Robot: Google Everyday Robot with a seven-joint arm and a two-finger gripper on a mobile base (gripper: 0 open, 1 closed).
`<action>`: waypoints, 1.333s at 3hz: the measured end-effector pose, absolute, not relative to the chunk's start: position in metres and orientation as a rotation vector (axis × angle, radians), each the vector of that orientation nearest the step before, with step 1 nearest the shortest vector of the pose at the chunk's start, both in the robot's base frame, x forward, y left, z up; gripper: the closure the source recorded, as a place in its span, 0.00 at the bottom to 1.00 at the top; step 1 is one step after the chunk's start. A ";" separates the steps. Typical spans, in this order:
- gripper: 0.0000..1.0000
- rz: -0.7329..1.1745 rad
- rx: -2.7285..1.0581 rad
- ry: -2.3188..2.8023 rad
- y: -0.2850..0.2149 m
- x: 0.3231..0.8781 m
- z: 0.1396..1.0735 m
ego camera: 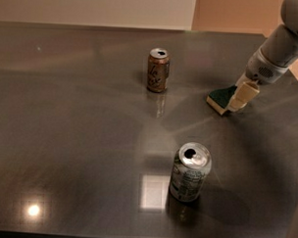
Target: Move sponge near orange can
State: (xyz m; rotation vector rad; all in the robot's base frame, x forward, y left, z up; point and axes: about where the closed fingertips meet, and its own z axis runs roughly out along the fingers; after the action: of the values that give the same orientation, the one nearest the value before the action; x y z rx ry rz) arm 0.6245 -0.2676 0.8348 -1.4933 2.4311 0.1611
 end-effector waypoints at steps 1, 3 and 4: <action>0.65 0.157 -1.491 2.434 -0.269 0.625 0.835; 1.00 0.169 -1.531 2.355 -0.232 0.642 0.862; 1.00 0.178 -1.576 2.289 -0.201 0.659 0.873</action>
Offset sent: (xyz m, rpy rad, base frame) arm 0.0101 0.0282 0.0382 0.0258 -0.0433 0.0268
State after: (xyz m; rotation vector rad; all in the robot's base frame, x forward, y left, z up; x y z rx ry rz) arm 0.6588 -0.2009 0.8735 -1.5759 2.2893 0.1782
